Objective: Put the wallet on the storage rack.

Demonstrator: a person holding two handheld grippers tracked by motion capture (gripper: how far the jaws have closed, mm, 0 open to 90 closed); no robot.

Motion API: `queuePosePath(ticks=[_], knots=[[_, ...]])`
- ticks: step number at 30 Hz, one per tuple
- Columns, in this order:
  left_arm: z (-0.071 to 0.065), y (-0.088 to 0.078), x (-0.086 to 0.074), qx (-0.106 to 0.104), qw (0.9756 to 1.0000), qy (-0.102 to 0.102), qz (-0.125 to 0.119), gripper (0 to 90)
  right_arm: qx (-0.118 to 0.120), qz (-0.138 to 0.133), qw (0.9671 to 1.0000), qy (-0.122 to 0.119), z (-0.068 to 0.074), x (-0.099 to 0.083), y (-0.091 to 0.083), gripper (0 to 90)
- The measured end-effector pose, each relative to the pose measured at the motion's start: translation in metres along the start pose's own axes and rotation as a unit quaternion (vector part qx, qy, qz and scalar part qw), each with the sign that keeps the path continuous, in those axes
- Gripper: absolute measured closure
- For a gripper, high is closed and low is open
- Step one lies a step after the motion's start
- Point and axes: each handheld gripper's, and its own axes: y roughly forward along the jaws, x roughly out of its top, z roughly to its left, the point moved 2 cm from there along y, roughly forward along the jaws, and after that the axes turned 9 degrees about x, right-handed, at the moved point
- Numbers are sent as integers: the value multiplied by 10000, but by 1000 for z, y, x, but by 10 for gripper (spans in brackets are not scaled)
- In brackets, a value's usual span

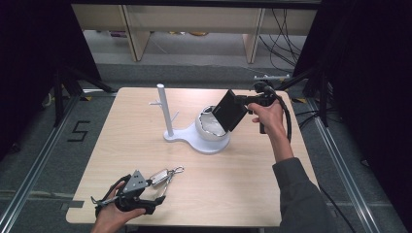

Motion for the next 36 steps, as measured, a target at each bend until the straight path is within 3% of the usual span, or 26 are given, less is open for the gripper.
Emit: queuePosePath(ticks=[1, 2, 4, 6, 7, 17, 18, 19, 20, 21, 22, 23, 26, 29, 31, 33, 35, 36], knots=[[0, 0, 0, -16, 10000, -13, -10, 269, -5, 6, 9999, 173, 1, 1, 2, 825], [1, -1, 0, 2, 10000, 52, 26, 269, 1, -7, 10000, 56, -1, 2, 5, 825], [1, -1, 0, -4, 10000, -34, -26, 269, -74, 17, 9999, 105, -3, 3, 8, 825], [3, -1, 0, 31, 10000, -31, -7, 269, -56, 3, 9993, 360, -2, 3, 12, 825], [3, -1, 0, 16, 10000, -62, -28, 269, -60, -7, 9997, 229, -5, 3, 14, 825], [5, -2, -2, 4, 10000, -49, 10, 269, -71, 109, 9987, 491, -7, -5, 38, 824], [5, -2, -3, 8, 9999, -105, -13, 269, -76, 125, 9993, 343, -9, -7, 42, 824], [5, -2, -3, 8, 9999, -105, -13, 268, -76, 125, 9993, 343, -9, -7, 42, 824], [6, -1, -3, 7, 10000, -86, 6, 268, 16, 202, 9980, 601, -7, -13, 49, 824], [5, -1, -4, 6, 10000, -84, 26, 268, 4, 228, 9984, 522, -9, -15, 51, 823], [5, -1, -4, -4, 9999, -97, 31, 268, 20, 270, 9977, 616, -7, -18, 55, 822], [5, -1, -4, -4, 9999, -97, 31, 268, 14, 312, 9984, 465, -10, -21, 58, 819], [5, 1, -5, -23, 9999, -100, 29, 268, 95, 262, 9976, 641, -8, -25, 62, 810], [5, 1, -5, -25, 10000, -68, 54, 267, 159, 330, 9978, 547, -9, -25, 62, 707], [5, 1, -6, -25, 9999, -66, 76, 266, -72, 354, 9978, 554, -8, -24, 59, 585], [7, 2, -6, 33, 9999, -15, 116, 265, -136, 330, 9983, 462, -10, -23, 54, 565], [7, 2, -6, 28, 9999, -37, 106, 263, -236, 342, 9974, 595, -8, -23, 49, 502], [6, 2, -6, 16, 9999, -77, 82, 263, -321, 389, 9976, 473, -11, -23, 46, 479]])
